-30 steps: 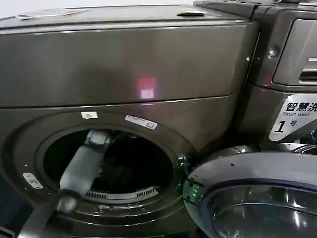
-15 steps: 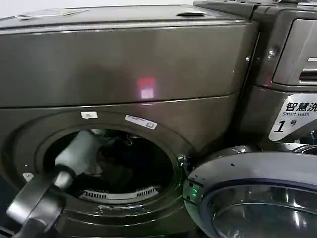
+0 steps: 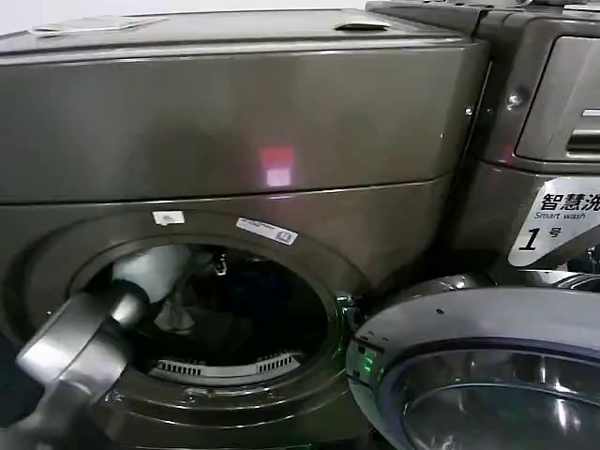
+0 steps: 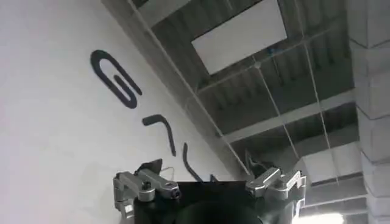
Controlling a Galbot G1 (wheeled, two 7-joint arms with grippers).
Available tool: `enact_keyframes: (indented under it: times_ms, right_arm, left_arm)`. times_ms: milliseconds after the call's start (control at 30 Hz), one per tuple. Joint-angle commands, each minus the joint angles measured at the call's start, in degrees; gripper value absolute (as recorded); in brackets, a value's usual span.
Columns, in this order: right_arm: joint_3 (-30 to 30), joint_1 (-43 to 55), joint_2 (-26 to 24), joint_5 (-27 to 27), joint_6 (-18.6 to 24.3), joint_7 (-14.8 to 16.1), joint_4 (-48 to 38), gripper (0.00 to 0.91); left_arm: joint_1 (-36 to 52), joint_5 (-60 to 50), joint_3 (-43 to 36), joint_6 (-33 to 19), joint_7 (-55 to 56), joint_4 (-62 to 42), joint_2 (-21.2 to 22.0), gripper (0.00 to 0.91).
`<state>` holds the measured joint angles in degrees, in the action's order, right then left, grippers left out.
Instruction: Grasp the clothes from the dryer.
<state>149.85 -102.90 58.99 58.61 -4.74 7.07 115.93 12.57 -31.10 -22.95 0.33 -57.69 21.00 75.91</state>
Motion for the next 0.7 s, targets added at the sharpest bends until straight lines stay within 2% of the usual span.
enact_keyframes:
  times_ms: [33, 700]
  right_arm:
    - [-0.15, 0.15, 0.00, -0.07, 0.01, 0.01, -0.07, 0.907]
    - [-0.52, 0.25, 0.16, -0.48, 0.09, 0.20, 0.18, 0.907]
  left_arm:
    - [1.91, -9.99, -3.57, -0.63, -1.27, -2.85, 0.45, 0.907]
    - [-1.97, -11.48, -5.25, -0.68, -1.61, -5.28, 1.78, 0.907]
